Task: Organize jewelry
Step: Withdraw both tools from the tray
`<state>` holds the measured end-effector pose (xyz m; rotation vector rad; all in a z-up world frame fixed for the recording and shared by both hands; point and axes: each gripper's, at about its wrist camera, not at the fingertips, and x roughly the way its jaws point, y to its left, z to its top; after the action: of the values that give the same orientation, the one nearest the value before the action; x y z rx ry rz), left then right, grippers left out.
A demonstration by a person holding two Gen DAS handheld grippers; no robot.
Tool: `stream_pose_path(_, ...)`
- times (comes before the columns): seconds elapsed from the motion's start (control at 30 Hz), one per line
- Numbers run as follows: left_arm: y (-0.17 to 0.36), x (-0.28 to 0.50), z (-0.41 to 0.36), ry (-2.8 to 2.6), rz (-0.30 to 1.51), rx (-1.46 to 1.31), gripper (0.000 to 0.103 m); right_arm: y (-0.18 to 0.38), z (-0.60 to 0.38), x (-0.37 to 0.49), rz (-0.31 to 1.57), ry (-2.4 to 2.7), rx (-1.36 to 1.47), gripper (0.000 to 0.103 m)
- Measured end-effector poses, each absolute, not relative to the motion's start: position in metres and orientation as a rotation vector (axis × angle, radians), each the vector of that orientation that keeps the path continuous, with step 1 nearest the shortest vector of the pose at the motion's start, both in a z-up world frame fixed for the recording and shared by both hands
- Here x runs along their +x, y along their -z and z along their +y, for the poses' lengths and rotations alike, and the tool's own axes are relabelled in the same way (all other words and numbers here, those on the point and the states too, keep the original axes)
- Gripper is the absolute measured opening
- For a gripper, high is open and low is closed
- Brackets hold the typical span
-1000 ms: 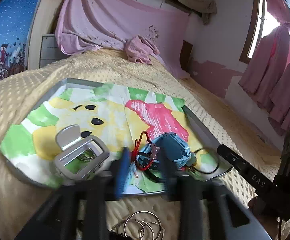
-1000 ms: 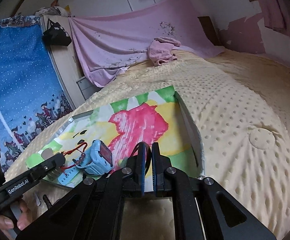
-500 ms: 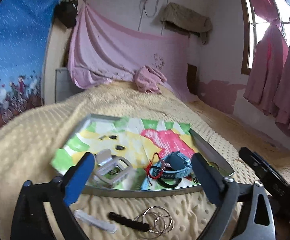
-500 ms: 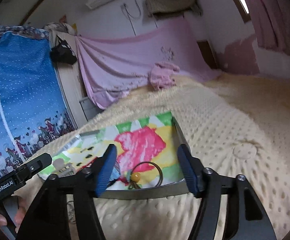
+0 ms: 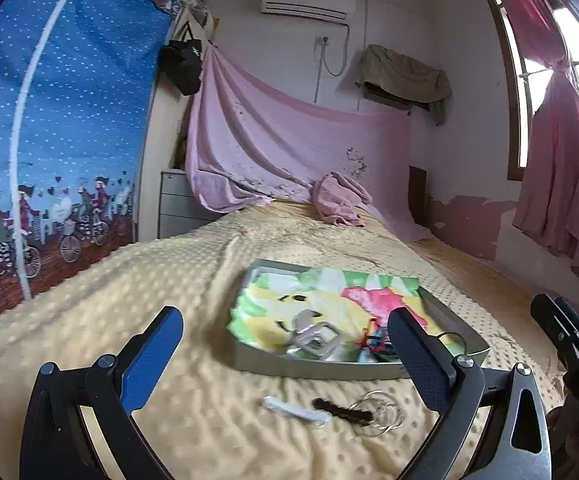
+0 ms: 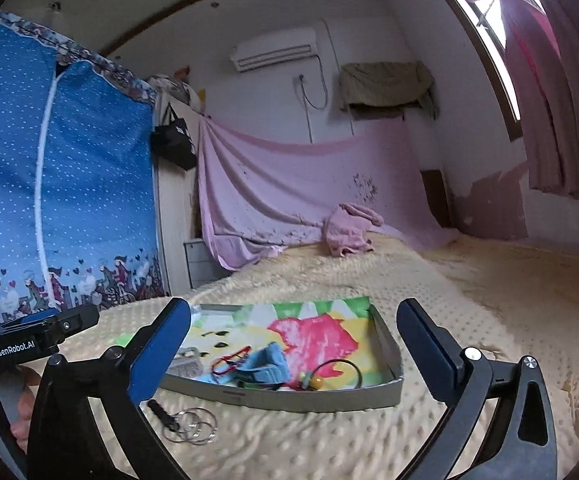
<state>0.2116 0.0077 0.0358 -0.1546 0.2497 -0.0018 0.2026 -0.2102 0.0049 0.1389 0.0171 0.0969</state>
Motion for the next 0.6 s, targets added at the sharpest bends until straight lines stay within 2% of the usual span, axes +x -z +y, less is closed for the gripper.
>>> stream_pose_path(0.27, -0.031, 0.207, 0.036, -0.036, 0.274, -0.159, 0.103, -0.007, -0.184, 0.196, 0.053, -0.142, 0.124, 0.101)
stream_pose_path(0.6, -0.006, 0.231, 0.041, 0.000, 0.426, -0.142, 0.103, 0.022, -0.170, 0.227, 0.231, -0.180, 0.106, 0.101)
